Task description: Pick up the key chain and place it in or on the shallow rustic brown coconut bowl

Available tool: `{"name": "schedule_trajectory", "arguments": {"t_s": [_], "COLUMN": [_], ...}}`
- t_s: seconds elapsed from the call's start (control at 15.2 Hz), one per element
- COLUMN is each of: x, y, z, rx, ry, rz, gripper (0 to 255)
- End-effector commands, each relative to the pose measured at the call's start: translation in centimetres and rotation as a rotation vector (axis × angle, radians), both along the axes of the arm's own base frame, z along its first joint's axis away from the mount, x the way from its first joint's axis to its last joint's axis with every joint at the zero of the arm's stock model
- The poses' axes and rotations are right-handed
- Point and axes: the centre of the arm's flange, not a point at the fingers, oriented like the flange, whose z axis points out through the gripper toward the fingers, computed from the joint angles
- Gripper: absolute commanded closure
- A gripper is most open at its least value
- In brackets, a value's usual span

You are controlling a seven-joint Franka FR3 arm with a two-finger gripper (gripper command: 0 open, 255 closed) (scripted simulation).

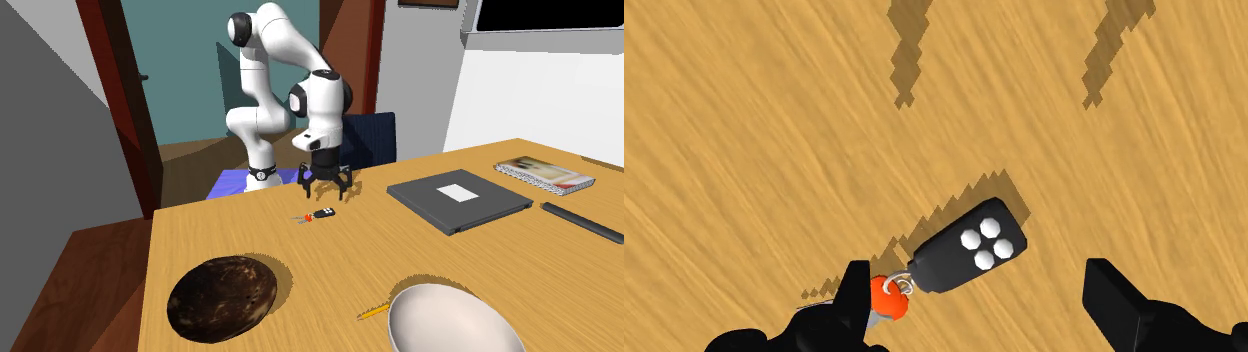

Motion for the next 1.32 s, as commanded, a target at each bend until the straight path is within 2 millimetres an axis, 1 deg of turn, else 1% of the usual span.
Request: {"name": "schedule_trajectory", "arguments": {"t_s": [0.0,0.33,0.79,0.86,1.25], "x": [0.1,0.2,0.2,0.2,0.2], "y": [0.2,0.2,0.2,0.2,0.2], "z": [-1.1,-3.5,-3.5,-3.5,-3.5], "rx": [0.000,0.000,0.000,0.000,0.000], "ry": [0.001,0.001,0.001,0.001,0.001], "rz": [-0.001,-0.001,-0.001,-0.001,-0.001], "gripper": [0,0,0,255,255]}}
